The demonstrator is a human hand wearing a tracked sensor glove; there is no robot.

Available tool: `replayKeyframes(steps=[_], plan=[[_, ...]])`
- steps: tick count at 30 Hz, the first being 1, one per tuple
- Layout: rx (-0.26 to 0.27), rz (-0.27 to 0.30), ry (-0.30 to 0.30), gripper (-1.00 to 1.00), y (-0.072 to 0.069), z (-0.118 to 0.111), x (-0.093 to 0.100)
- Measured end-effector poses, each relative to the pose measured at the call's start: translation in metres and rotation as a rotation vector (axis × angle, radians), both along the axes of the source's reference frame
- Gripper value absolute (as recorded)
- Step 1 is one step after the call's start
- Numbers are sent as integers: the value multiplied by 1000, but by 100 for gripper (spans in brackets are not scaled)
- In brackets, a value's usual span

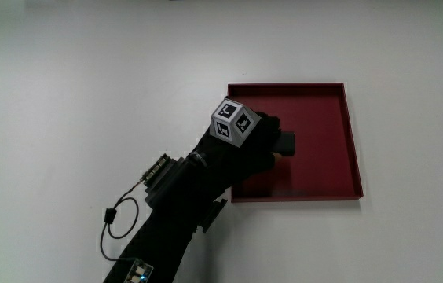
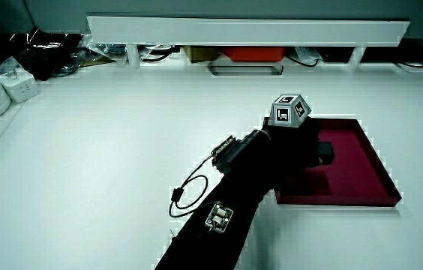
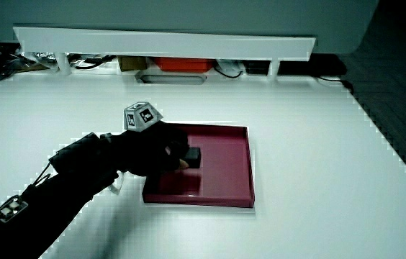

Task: Place charger into plate

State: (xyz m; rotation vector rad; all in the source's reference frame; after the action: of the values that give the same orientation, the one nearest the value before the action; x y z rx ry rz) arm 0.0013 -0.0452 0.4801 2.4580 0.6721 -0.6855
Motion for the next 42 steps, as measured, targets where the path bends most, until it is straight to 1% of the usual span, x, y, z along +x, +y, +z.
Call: replayKeyframes(steps=[1, 2, 3, 6, 8, 10, 11, 12, 13, 15, 17, 22, 23, 24, 29, 30, 31, 32, 36, 39, 40, 42], plan=[[-8, 3, -20, 0, 2, 2, 2], [-9, 9, -23, 0, 3, 6, 2], [-30, 12, -26, 0, 4, 13, 3], [-42, 20, -47, 0, 6, 20, 5], [-75, 6, -37, 0, 7, 28, 3], [-82, 10, -63, 0, 8, 32, 3], [-97, 14, -65, 0, 9, 36, 4], [-108, 4, -50, 0, 9, 39, 3], [-114, -7, -56, 0, 9, 36, 2], [-115, -5, -64, 0, 9, 36, 3], [-104, 1, -65, 0, 9, 38, 4], [-105, -3, -70, -20, 11, 40, 5], [-95, -2, -67, -24, 12, 41, 4], [-103, -3, -69, -28, 12, 40, 4], [-98, -10, -66, -48, 13, 40, 4], [-110, -8, -70, -52, 13, 41, 4], [-98, -2, -59, -56, 13, 43, 4], [-103, -13, -63, -60, 13, 42, 3], [-128, -11, -74, -76, 14, 42, 3], [-122, -27, -58, -88, 13, 35, -2], [-107, -24, -48, -92, 13, 31, -5], [-94, -20, 1, -100, 10, 33, -12]])
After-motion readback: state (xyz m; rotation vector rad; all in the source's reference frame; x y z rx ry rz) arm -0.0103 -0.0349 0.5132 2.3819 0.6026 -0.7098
